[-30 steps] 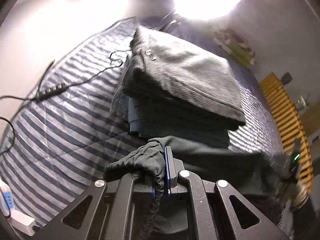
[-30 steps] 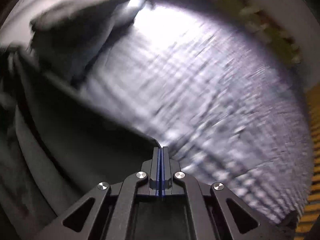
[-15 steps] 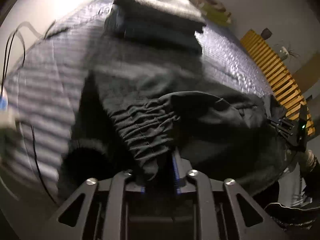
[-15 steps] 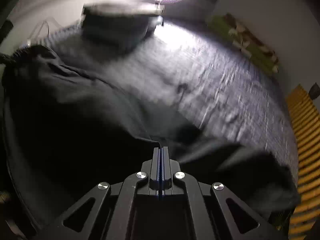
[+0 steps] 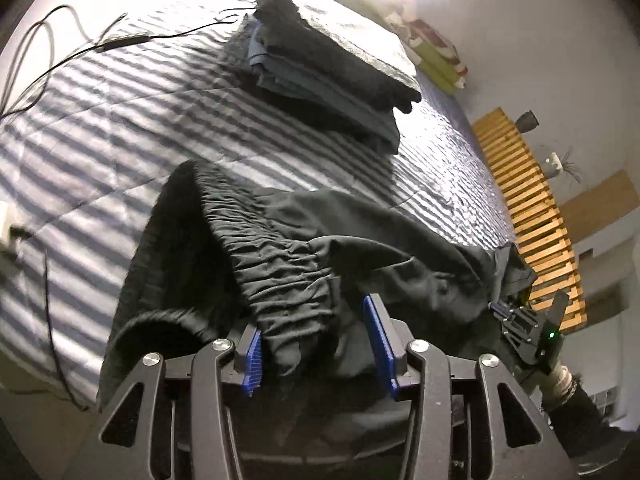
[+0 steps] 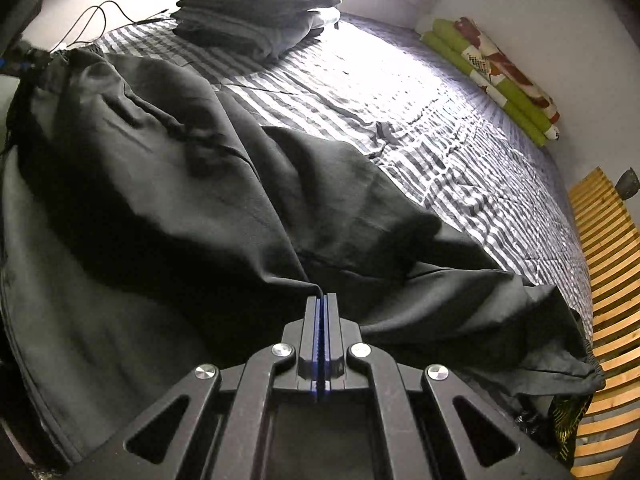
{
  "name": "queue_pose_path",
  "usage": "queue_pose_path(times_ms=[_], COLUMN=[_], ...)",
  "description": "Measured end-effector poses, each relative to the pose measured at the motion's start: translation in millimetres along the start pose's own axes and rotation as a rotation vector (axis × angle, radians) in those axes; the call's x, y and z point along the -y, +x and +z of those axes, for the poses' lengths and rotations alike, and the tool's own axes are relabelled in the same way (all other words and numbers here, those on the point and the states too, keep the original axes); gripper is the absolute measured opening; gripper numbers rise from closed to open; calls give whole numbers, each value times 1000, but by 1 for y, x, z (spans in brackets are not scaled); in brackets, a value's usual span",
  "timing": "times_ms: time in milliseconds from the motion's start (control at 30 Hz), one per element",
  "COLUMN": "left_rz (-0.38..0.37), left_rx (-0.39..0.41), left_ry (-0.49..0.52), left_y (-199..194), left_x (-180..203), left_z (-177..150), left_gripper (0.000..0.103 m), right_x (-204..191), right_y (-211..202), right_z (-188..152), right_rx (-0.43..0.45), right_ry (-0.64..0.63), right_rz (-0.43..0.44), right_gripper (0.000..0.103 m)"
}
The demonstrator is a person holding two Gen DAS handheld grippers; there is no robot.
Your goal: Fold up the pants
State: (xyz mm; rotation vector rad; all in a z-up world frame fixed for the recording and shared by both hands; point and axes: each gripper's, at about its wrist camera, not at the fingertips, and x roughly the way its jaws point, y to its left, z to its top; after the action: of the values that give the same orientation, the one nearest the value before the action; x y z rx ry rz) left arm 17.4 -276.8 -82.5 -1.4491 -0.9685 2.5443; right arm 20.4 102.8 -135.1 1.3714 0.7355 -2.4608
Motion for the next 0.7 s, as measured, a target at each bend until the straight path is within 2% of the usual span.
queue_pose_path(times_ms=[33,67,167,267,333,433,500,567,633,667,700], left_rz=[10,20,42,24,23,30,23,7,-1,-1,3], left_rx=[3,7,40,61,53,18,3,-4,-9,-12,-16], left_ry=[11,20,30,21,8,8,2,-1,8,13,16], left_y=[3,6,1,-12,-17,-15,-12,-10,-8,-7,-6], left_x=[3,6,8,0,-7,-16,-19,-19,-16,-15,-14], left_z=[3,5,5,-5,-15,-28,-31,-31,-28,-26,-23], left_gripper=[33,12,8,8,8,8,8,9,15,22,35], right_x=[-1,-1,2,17,32,44,42,36,26,16,10], right_y=[1,2,2,-12,-23,-28,-22,-13,-2,5,10], right_z=[0,0,0,6,13,29,44,59,68,73,74], right_rx=[-4,-12,-38,-11,31,79,86,76,55,44,40], right_ry=[2,-1,-10,34,64,60,20,-26,-77,-115,-132], right_rz=[6,16,58,122,154,167,161,200,236,252,255], right_gripper=[1,2,3,13,32,35,35,35,36,37,39])
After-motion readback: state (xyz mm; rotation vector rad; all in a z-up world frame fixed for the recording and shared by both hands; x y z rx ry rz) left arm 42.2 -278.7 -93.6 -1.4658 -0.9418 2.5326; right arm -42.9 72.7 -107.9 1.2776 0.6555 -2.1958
